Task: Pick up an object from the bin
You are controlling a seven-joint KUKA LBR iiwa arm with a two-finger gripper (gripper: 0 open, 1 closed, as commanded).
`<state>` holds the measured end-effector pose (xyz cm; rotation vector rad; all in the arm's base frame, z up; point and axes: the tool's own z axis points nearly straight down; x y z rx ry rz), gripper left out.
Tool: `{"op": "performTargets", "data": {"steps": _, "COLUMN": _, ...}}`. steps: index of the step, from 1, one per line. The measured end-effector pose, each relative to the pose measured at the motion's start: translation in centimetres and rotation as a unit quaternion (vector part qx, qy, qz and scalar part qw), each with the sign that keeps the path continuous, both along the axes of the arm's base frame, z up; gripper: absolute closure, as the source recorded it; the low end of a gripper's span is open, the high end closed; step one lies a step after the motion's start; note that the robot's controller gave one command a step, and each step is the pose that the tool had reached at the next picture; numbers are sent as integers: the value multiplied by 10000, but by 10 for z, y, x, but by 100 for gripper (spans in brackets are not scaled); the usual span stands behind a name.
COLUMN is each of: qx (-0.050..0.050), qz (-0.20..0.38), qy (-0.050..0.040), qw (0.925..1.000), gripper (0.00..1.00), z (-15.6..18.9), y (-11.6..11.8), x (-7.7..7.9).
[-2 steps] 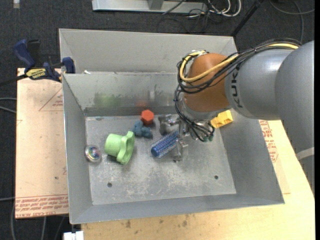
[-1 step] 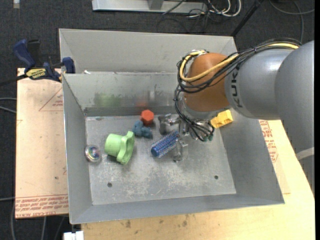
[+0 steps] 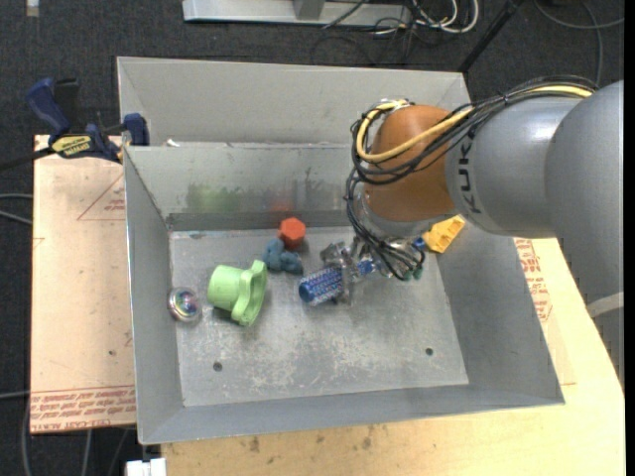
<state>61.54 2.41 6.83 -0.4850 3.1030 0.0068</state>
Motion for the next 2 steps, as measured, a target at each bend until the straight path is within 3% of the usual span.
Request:
{"op": "performTargets", "data": {"steps": 1, "qx": -11, "qz": -2, "qy": -4, "qw": 10000, "gripper": 100, "z": 1, "y": 1, "x": 0}}
{"op": "performTargets", "data": {"steps": 2, "qx": -14, "qz": -5, "qy": -41, "qw": 10000, "gripper": 100, "z": 69, "y": 1, "x": 2}}
